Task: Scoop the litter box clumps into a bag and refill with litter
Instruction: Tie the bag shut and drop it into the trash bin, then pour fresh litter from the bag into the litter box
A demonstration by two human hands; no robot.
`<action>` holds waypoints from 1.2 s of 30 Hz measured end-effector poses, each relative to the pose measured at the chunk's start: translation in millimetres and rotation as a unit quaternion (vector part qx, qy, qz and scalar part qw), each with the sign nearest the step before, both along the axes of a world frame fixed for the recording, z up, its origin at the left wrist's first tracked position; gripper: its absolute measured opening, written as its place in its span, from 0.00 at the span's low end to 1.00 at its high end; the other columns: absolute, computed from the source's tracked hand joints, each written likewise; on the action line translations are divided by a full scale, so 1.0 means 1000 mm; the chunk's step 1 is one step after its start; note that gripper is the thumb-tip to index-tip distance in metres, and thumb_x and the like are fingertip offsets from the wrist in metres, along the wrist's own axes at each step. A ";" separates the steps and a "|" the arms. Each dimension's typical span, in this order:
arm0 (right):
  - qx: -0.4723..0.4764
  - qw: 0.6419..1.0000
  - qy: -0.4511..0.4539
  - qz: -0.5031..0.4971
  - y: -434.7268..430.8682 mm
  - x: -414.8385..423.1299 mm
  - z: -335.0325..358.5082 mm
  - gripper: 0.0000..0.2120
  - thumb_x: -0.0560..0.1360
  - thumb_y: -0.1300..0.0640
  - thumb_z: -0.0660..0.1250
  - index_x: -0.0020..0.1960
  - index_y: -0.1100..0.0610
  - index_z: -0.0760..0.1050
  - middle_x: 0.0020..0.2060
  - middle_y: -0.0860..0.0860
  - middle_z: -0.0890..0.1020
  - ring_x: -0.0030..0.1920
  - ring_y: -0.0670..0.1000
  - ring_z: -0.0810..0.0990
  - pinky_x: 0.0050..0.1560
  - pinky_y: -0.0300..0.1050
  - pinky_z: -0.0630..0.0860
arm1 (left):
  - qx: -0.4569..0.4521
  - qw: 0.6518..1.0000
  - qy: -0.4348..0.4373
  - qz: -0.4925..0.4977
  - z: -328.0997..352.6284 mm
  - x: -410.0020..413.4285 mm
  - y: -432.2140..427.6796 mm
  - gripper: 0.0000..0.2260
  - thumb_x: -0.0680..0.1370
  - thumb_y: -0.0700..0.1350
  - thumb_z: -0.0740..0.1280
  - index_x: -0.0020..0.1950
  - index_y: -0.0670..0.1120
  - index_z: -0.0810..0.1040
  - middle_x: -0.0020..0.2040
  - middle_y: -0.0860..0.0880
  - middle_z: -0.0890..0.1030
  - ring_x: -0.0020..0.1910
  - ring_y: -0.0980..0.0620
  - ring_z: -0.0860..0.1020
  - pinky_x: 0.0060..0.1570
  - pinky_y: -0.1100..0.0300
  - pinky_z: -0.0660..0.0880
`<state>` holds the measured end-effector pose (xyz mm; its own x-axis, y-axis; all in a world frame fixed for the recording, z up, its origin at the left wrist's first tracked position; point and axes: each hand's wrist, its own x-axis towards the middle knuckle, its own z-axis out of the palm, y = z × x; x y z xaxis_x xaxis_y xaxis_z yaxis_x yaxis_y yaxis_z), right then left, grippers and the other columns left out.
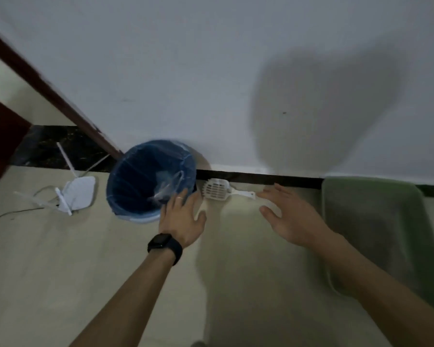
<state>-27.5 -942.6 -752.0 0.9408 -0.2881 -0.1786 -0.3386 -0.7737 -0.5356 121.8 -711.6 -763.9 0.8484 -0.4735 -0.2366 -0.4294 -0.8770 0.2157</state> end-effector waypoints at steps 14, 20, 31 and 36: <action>0.089 0.923 0.157 -0.340 -0.035 -0.320 0.367 0.20 0.80 0.47 0.61 0.72 0.46 0.68 0.71 0.45 0.70 0.75 0.48 0.61 0.71 0.43 0.59 | 0.079 0.942 0.203 -0.257 0.335 -0.222 -0.174 0.24 0.81 0.53 0.58 0.77 0.53 0.60 0.77 0.48 0.62 0.74 0.46 0.61 0.71 0.47 0.61; 0.095 0.892 0.093 -0.433 -0.068 -0.415 0.498 0.20 0.80 0.46 0.61 0.71 0.44 0.69 0.71 0.44 0.71 0.74 0.48 0.63 0.72 0.44 0.59 | 0.043 0.924 0.205 -0.319 0.456 -0.303 -0.250 0.25 0.81 0.56 0.57 0.78 0.55 0.58 0.77 0.48 0.60 0.73 0.45 0.64 0.69 0.50 0.65; 0.102 0.871 0.047 -0.478 -0.161 -0.578 0.584 0.20 0.80 0.46 0.60 0.71 0.44 0.67 0.70 0.43 0.71 0.71 0.47 0.67 0.71 0.44 0.63 | 0.027 0.908 0.201 -0.366 0.525 -0.446 -0.368 0.24 0.81 0.55 0.59 0.77 0.54 0.61 0.76 0.47 0.64 0.71 0.45 0.66 0.69 0.50 0.66; 0.073 0.876 0.068 -0.471 -0.205 -0.625 0.588 0.19 0.81 0.47 0.60 0.71 0.46 0.68 0.69 0.44 0.72 0.71 0.47 0.67 0.69 0.41 0.61 | 0.040 0.904 0.199 -0.377 0.523 -0.477 -0.418 0.22 0.81 0.54 0.59 0.75 0.53 0.64 0.74 0.46 0.66 0.67 0.45 0.71 0.64 0.50 0.72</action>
<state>-653.0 -1147.7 -164.1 0.2644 -0.8903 -0.3708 -0.8591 -0.0426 -0.5101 -355.6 -1129.2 -241.4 0.1315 -0.8496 -0.5108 -0.8144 -0.3864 0.4330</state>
